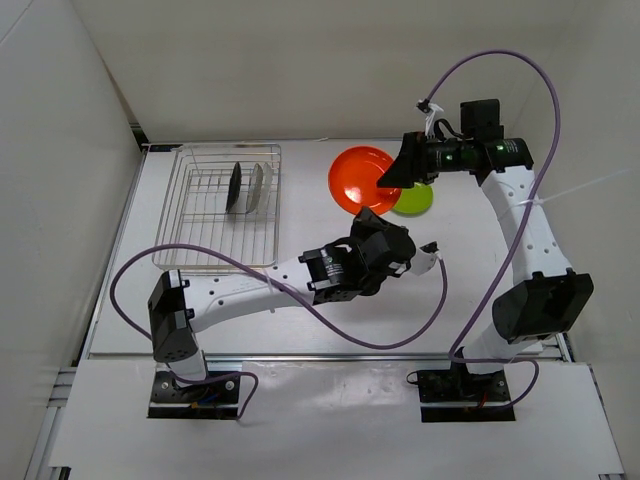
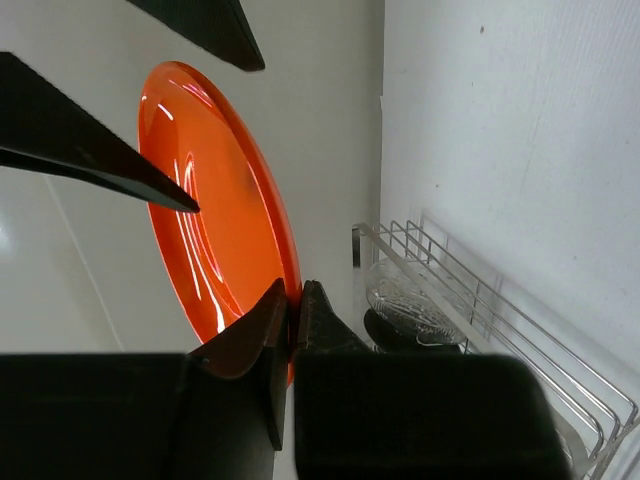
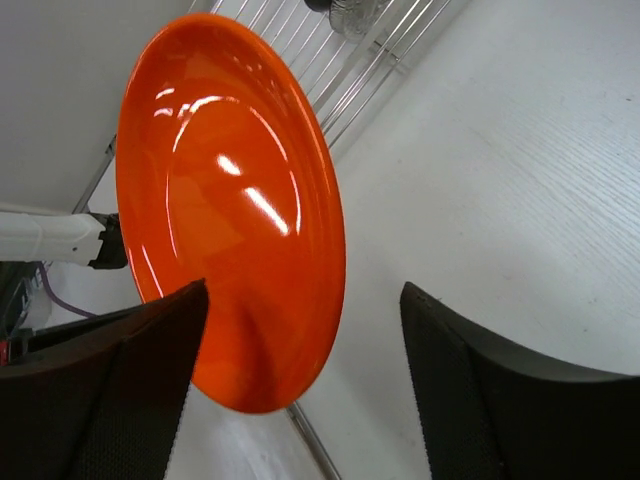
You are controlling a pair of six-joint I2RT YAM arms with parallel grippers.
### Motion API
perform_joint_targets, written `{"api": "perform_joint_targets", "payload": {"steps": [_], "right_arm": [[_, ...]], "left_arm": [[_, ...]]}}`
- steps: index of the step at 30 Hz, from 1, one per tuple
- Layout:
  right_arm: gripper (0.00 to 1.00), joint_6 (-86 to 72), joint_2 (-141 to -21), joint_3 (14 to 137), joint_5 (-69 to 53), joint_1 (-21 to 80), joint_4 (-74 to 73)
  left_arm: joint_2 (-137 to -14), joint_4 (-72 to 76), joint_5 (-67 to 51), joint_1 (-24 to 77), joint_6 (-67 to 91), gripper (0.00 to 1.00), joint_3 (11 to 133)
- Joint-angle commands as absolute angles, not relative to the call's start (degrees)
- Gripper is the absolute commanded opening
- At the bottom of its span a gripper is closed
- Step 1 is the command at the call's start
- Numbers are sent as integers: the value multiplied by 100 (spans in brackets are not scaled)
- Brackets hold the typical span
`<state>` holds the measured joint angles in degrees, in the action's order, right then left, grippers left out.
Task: Unload the plates from the dish rack
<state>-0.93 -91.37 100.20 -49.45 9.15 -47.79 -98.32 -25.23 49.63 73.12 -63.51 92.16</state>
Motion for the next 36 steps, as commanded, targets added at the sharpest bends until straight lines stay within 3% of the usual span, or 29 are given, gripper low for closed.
{"api": "perform_joint_targets", "payload": {"steps": [1,7,9,11,18,22,23,29,36], "right_arm": [[77,-70,-9211,9984,-4896,932,-4737],[25,-193,-9343,10116,-4896,932,-4685],[11,-246,-9343,10116,-4957,932,-4685],[5,-246,-9343,10116,-4957,932,-4685],[0,-404,-9229,9959,-4782,984,-4526],[0,-562,-9229,9905,-4650,984,-4334],[0,-650,-9229,9905,-4649,984,-4246],[0,-1133,-9509,9958,-3605,984,-3886],[0,-1151,-11001,11064,-3111,932,-4016]], "left_arm": [[-9826,-2364,5229,7418,-6408,11,9404],[-9826,-2364,5229,7418,-6354,11,9343],[-9826,-2312,5229,7348,-6354,11,9272],[-9826,-2232,5229,7295,-6354,11,9212],[-9879,-2223,5177,7032,-6153,13,9264],[-9879,-2363,5124,6979,-5934,41,9316],[-9879,-2434,5072,6979,-5872,61,9316],[-9818,-3927,4387,6803,-4818,100,9404],[-9195,-4887,3691,5996,-4131,100,9062]]}}
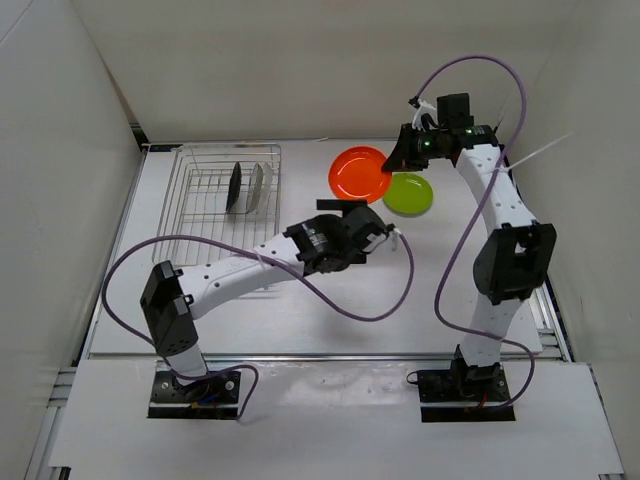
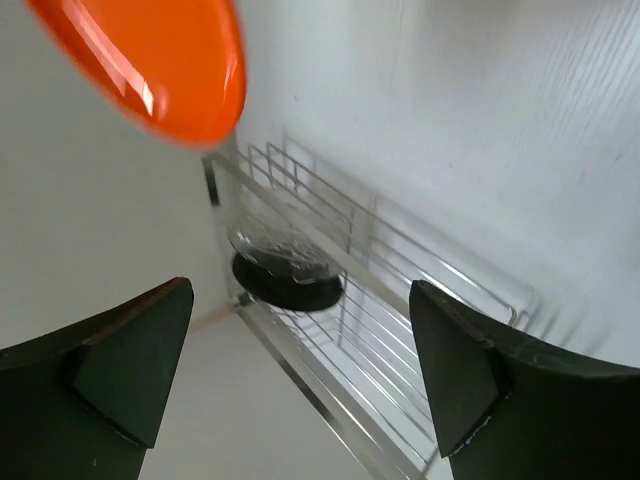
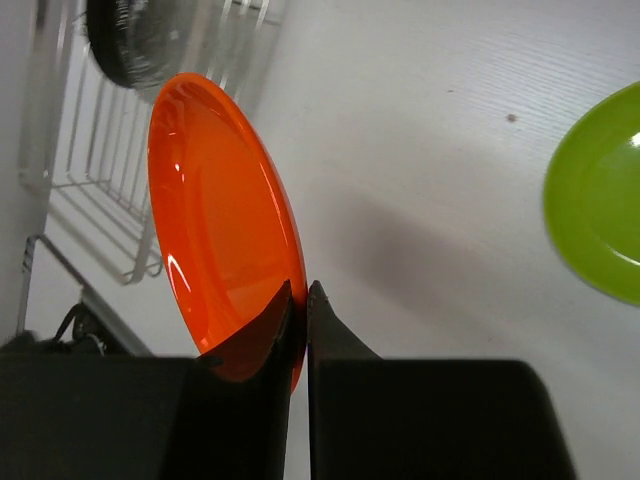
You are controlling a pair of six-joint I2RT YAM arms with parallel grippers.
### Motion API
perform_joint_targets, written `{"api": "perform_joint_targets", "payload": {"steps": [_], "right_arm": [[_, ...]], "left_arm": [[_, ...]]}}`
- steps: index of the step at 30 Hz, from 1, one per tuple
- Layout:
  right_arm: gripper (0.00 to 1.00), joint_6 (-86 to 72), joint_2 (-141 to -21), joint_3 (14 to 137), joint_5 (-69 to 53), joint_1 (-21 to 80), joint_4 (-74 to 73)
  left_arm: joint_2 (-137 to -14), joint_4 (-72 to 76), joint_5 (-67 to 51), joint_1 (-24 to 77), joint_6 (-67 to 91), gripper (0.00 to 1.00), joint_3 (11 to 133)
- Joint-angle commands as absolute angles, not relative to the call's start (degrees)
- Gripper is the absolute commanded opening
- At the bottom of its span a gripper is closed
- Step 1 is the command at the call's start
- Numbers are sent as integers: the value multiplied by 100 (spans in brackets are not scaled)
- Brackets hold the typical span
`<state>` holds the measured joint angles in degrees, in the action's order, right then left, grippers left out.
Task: Unload the plates from the dish rack
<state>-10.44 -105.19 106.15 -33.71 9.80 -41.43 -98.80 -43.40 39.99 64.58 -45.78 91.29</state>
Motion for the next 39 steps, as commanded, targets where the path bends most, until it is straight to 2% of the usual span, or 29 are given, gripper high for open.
{"api": "perform_joint_targets", "payload": {"steps": [1,5,12,18,23,33,36,37,39], "right_arm": [[0,-1151,-11108,11196,-3111,932,-4017],[0,-1038,-11469,11373,-2936,870,-4017],[0,-800,-12128,11628,-2436,247,-3946],[0,-554,-12550,11820,-2251,-298,-3894],[0,-422,-12788,11874,-2197,-510,-3894],[3,-377,-13244,12146,-1881,-510,-4052],[10,-378,-13324,12226,-1881,-510,-4104],[16,-378,-13376,12226,-1881,-510,-4104],[18,-378,-13377,12226,-1881,-510,-4104]], "left_arm": [[-9124,-4887,3622,5838,-4061,100,9009],[-8807,-4957,3279,4898,-3938,100,9158],[-8552,-4615,2085,2623,-3077,100,9247],[-8613,-4605,1013,1435,-2145,100,9360],[-8973,-4851,590,1134,-1882,100,9641],[-8719,-4720,475,1134,-1776,100,9316],[-8596,-4720,422,1134,-1775,100,9194],[-8596,-4720,422,1134,-1775,100,9141],[-8525,-4720,475,1134,-1775,100,8983]]}}
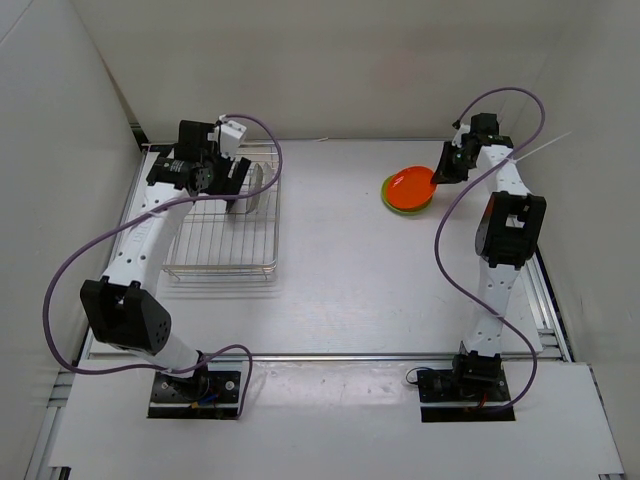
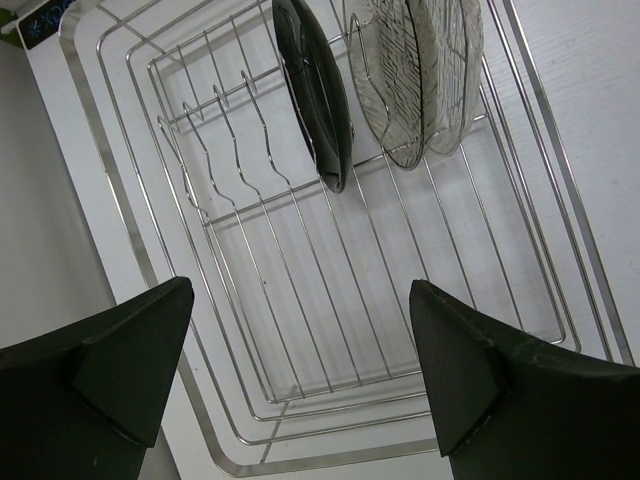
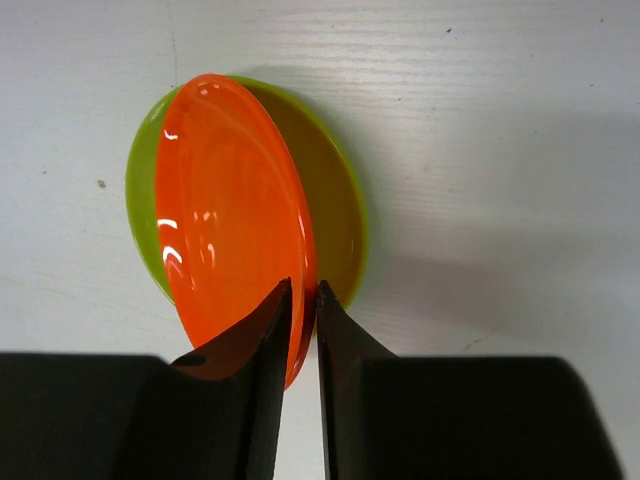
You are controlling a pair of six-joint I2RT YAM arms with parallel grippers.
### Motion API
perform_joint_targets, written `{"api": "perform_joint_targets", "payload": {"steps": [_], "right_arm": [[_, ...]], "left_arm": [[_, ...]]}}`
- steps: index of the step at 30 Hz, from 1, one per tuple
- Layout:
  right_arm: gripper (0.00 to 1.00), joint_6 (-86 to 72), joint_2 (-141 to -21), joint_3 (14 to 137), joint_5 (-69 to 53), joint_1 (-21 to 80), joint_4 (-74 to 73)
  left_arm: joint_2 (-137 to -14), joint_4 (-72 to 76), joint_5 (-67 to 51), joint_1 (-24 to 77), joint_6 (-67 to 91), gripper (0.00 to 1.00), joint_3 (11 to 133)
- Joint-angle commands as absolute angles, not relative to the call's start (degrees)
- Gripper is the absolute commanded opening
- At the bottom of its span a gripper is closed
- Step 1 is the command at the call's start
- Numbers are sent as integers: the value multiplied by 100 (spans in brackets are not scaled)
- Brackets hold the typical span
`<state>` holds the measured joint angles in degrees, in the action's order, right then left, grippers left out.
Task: Unload the plates from the dish rack
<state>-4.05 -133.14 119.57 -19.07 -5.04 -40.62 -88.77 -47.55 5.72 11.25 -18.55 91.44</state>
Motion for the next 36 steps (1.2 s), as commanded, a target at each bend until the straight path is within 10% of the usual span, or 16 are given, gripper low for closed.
{"api": "perform_joint_targets", "payload": {"steps": [1,8,24,36], "right_arm": [[21,-378,-13377,12226,-1881,-510,-4104],[28,-378,-13263,12103,-1881,-510,-4104],[85,-317,-12526,11777,-2022,-334,-4210],[87,378,-10786,10442,-1424,-53,-4447]], "left_arm": [[-8525,-4668,475,1134,-1775,100,8982],[-8525,-4605,475,1134,-1600,100,8868],[-8640,-4438,123,1081,-1117,100,8763],[-9535,-3955,-826,546,-581,98,9237]]}}
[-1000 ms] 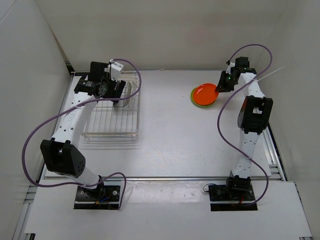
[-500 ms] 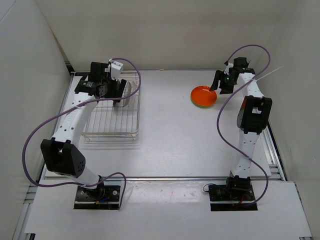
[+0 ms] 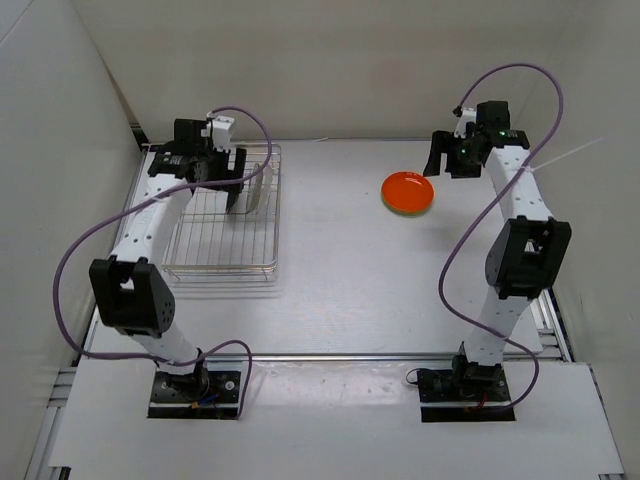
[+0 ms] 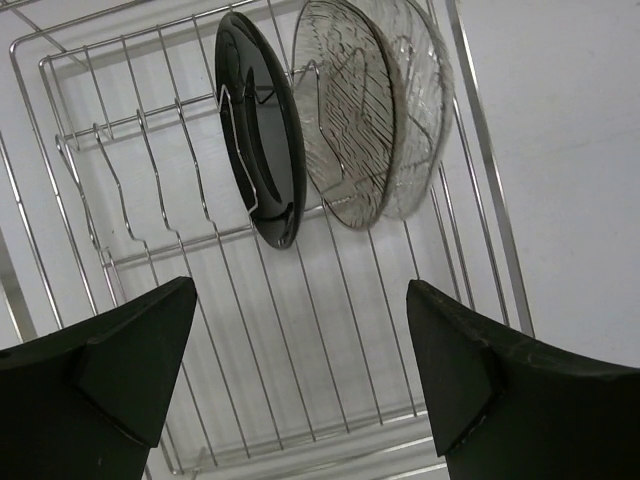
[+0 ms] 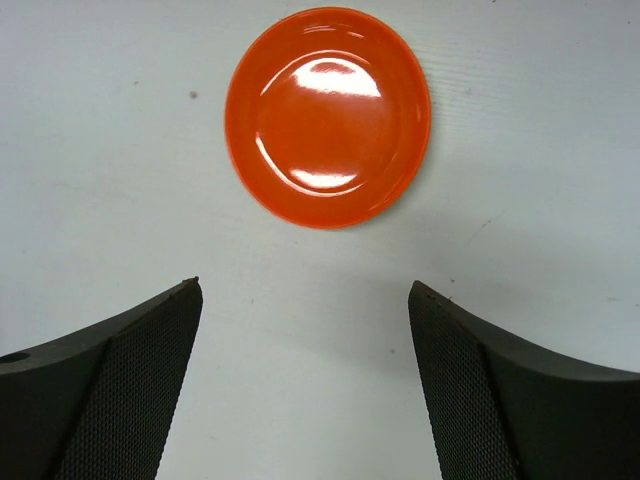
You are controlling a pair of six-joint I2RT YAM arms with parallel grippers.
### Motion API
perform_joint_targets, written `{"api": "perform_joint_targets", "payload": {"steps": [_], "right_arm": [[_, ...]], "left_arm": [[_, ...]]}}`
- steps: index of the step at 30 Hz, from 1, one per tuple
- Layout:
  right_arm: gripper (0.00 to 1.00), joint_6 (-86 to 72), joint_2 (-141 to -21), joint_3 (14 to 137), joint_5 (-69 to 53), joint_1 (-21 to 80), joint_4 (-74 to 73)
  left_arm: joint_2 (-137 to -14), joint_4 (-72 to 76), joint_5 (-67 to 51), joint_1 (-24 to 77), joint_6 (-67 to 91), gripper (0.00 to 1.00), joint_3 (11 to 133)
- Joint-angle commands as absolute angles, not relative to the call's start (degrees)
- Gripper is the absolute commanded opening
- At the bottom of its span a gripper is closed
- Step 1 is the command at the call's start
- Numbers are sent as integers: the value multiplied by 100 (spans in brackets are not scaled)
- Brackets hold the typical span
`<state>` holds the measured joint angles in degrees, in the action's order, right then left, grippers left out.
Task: Unload the plates from the dish rack
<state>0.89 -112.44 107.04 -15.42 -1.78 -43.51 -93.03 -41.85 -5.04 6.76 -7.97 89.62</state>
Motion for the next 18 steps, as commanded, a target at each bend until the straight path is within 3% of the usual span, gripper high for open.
{"api": "perform_joint_targets", "payload": {"steps": [1,11,15,16,18], "right_arm": [[87,378,-10697,10293,-1424,-1,-4447],[87,439,-10249,10186,-1424,352,-4641],[87,439,-10134,10187,-1424,404,-4641],[87,439,-10134,10187,-1424,404,-4641],[87,439,-10134,10134,-1424,404,-4641]], "left_arm": [[-9632,-3868,-826,545,-580,96,9342],[-10775,-3542,-826,483,-527,86,10045],[-11029,-3542,-826,483,-475,74,10099],[-11030,-3542,-826,483,-475,65,10099],[-11092,-3542,-774,483,-475,58,10099]]}}
